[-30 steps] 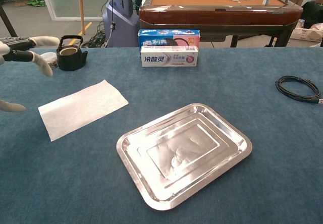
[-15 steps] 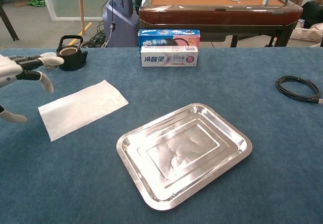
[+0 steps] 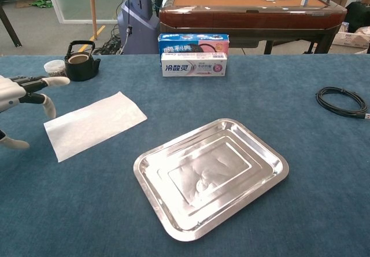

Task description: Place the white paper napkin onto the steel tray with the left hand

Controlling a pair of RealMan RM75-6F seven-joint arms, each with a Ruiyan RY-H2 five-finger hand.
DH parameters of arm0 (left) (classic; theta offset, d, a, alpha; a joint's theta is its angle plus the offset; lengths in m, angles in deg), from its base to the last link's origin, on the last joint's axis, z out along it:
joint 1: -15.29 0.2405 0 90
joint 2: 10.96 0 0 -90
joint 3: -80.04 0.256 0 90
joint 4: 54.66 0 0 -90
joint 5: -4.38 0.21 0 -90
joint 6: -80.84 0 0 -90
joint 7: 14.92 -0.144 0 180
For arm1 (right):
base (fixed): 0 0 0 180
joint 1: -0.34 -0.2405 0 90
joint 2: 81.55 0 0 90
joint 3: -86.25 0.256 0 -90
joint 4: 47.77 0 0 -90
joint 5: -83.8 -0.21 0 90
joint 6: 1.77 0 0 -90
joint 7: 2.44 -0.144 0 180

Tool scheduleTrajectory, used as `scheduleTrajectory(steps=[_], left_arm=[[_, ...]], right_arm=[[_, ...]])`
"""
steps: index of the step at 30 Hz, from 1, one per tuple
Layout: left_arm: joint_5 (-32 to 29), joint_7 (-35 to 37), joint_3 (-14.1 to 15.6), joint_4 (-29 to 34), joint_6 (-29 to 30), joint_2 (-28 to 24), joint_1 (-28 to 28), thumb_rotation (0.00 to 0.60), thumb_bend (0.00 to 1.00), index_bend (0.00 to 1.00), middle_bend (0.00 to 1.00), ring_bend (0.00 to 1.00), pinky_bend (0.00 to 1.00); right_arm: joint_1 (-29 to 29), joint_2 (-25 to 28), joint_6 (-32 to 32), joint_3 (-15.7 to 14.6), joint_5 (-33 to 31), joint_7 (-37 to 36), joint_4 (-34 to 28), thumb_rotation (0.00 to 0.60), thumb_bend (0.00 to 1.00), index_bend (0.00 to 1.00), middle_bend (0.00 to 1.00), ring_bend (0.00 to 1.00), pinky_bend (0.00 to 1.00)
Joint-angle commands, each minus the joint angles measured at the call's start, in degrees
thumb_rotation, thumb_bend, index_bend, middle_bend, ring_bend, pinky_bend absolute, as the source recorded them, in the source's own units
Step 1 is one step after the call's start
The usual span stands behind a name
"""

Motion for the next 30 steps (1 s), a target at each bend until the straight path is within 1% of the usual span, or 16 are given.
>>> scheduleTrajectory(steps=[1, 9, 20, 30], left_arm=[[-0.5, 1.3, 0.2, -2.2, 0.3, 1.5, -0.1, 0.600, 0.08, 0.42, 0.00, 0.00, 0.10], [-1.8, 4.5, 0.6, -6.3, -0.4, 3.9, -0.2, 0.600, 0.08, 0.42, 0.00, 0.00, 0.10], [-2.1, 12.0, 1.6, -14.2, 1.7, 7.7, 0.3, 0.600, 0.08, 0.44, 0.00, 0.00, 0.10], [-2.7, 14.1, 2.0, -17.7, 1.5, 9.7, -0.1, 0.600, 0.08, 0.44, 0.00, 0.00, 0.10]], right_arm=[[0.0, 0.0, 0.0, 0.0, 0.0, 0.0, 0.0, 0.600, 0.48, 0.46, 0.35, 0.22, 0.38], [0.1, 0.1, 0.1, 0.1, -0.1, -0.1, -0.1, 0.600, 0.48, 0.46, 0.35, 0.22, 0.38], [0.0, 0.0, -0.1, 0.1, -0.2, 0.2, -0.1, 0.600, 0.48, 0.46, 0.35, 0.22, 0.38], [-0.1, 0.0, -0.2, 0.1, -0.2, 0.3, -0.1, 0.600, 0.48, 0.46, 0.35, 0.22, 0.38]])
